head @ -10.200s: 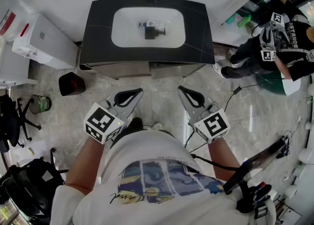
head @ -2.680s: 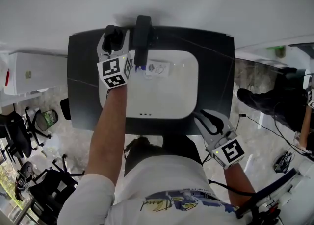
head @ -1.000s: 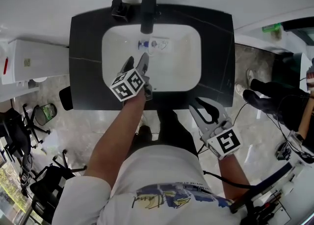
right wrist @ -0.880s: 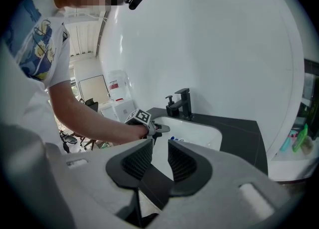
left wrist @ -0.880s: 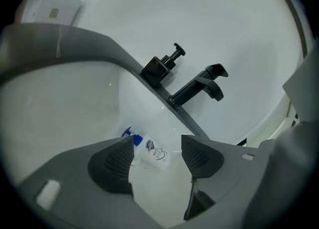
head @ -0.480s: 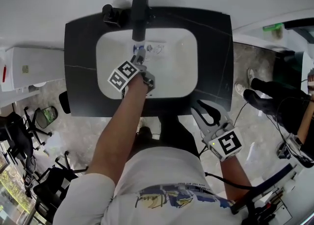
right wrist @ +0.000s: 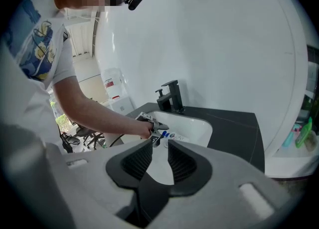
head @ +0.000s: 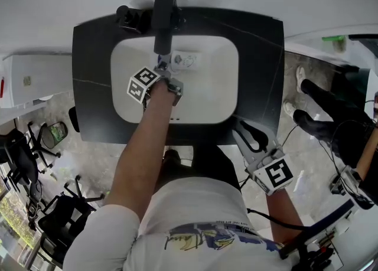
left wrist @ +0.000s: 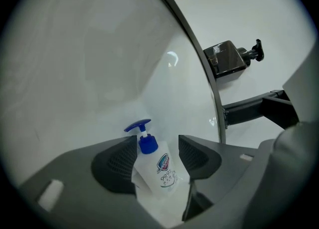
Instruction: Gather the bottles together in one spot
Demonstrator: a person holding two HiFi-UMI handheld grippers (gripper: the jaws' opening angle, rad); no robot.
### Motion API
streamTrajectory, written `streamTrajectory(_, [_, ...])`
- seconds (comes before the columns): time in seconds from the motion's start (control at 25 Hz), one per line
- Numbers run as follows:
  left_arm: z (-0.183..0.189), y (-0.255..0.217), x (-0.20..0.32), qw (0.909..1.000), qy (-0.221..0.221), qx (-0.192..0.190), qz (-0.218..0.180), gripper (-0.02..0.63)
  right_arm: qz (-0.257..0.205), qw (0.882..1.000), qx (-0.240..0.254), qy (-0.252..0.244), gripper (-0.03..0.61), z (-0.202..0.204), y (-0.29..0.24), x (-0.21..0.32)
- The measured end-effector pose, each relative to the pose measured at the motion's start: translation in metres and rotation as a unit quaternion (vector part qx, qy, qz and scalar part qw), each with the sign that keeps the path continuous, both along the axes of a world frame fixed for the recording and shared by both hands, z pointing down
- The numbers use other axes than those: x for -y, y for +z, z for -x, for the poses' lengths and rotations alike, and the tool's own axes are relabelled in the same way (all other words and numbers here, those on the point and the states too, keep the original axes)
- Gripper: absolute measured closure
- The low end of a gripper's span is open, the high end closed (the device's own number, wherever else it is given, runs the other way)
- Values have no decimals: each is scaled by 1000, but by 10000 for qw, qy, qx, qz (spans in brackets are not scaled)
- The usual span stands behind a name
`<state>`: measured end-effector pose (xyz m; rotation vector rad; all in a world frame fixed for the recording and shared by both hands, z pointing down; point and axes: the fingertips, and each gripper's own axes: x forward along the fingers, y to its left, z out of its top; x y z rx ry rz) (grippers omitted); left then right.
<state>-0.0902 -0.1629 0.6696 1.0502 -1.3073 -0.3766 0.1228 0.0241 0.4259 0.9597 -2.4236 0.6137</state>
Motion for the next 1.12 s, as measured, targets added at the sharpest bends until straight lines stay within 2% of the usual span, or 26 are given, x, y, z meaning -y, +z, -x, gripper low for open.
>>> streamTrajectory(0.48, [-2, 23, 16, 9995, -172, -144, 235, 390, 98, 9999, -23, 51, 483, -17, 8, 13])
streamTrajectory(0.76, [-6, 35, 15, 9989, 105, -19, 462, 472, 122, 9999, -26, 78, 483, -21, 10, 20])
streamTrajectory(0.96, [-6, 35, 15, 9990, 195, -5, 403, 476, 101, 9999, -51, 79, 483, -22, 10, 25])
streamTrajectory(1.12, [-3, 25, 16, 9996, 191, 51, 207, 480, 83, 9999, -47, 52, 483, -18, 7, 24])
